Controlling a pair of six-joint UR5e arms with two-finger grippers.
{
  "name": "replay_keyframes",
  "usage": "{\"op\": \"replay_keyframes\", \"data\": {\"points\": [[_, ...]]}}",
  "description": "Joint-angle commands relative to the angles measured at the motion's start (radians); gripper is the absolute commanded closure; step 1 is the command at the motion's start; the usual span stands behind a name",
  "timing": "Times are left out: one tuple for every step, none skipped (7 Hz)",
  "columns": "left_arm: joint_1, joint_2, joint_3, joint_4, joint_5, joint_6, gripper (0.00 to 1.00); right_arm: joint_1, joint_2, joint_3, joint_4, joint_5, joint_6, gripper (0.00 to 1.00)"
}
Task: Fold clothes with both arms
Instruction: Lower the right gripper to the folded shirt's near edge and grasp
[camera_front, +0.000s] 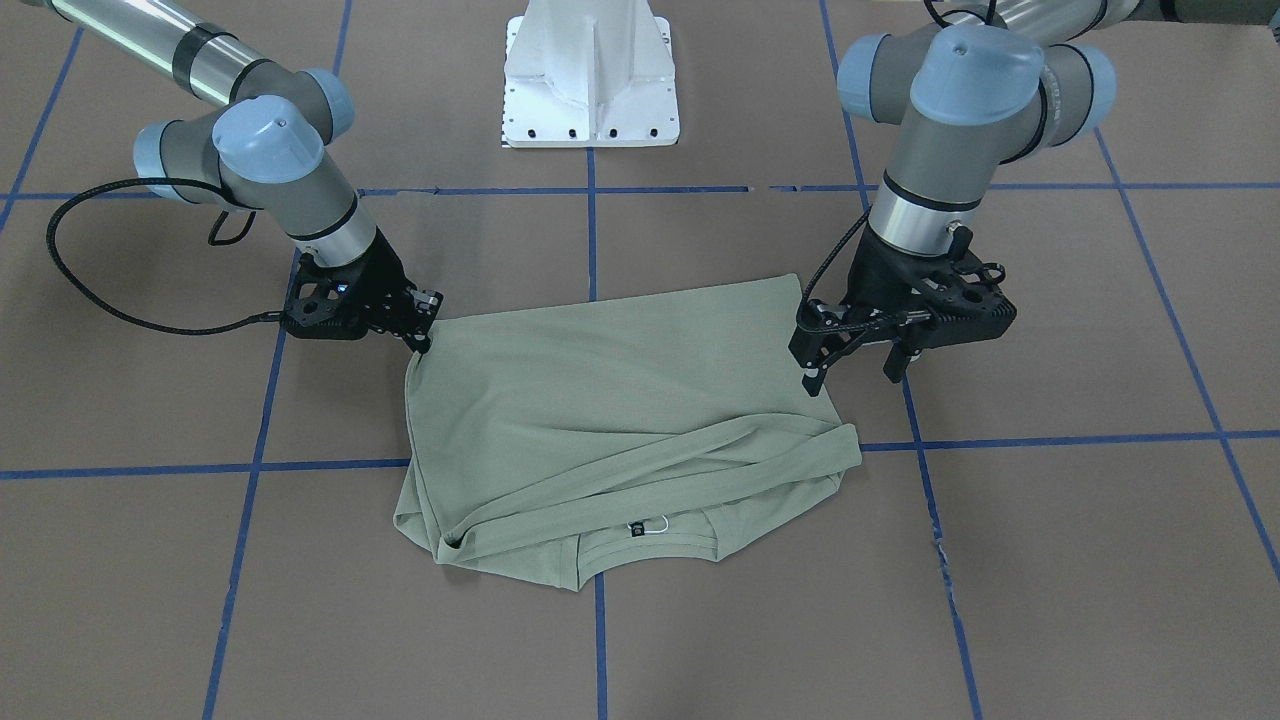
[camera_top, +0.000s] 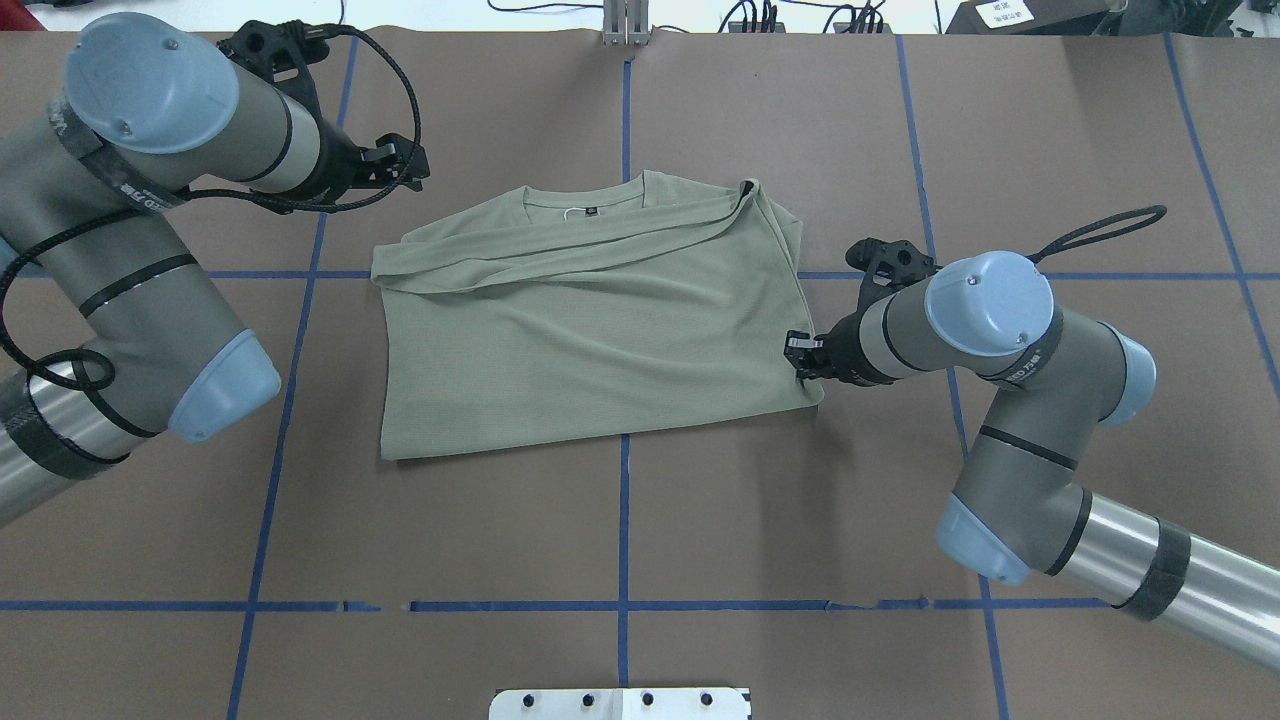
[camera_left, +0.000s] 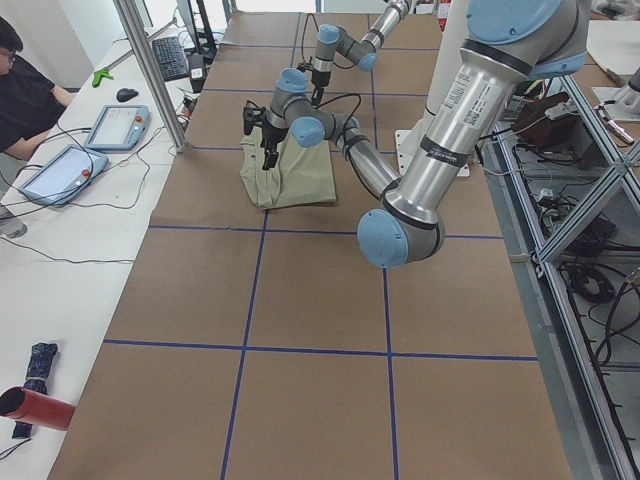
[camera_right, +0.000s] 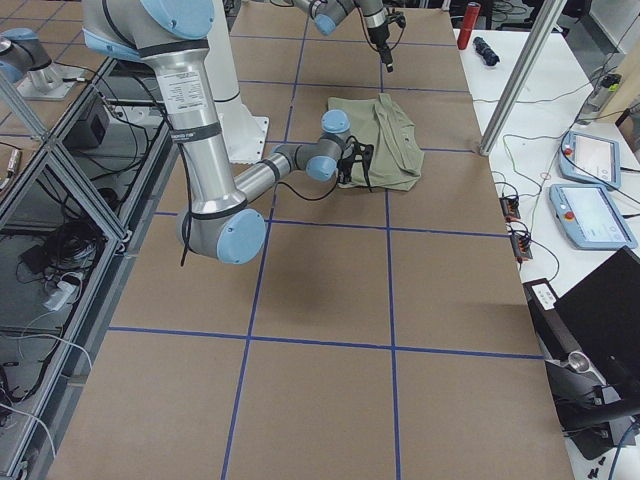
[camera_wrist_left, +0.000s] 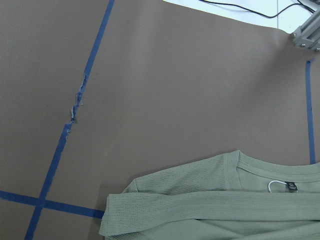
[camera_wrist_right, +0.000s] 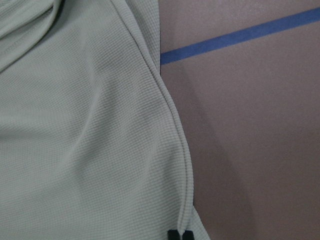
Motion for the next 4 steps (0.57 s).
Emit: {"op": "replay_keyframes", "data": {"points": [[0.0,-0.005,-0.003,0.0,0.0,-0.003,0.01,0.003,-0.012,0.006,0.001,-0.001,0.0,1.0],[0.0,-0.005,-0.009,0.0,0.001,-0.004,0.01,0.008,-0.02,0.014,0.001,-0.001,0.0,1.0],[0.0,-0.004,-0.015,0.002,0.001,-0.004,0.01,0.008,-0.065,0.062,-0.001,-0.001,0.0,1.0],[0.0,-0.002,-0.023,0.002,0.001,-0.006,0.01,0.008,-0.117,0.131,-0.01,0.002,0.0,1.0]]}}
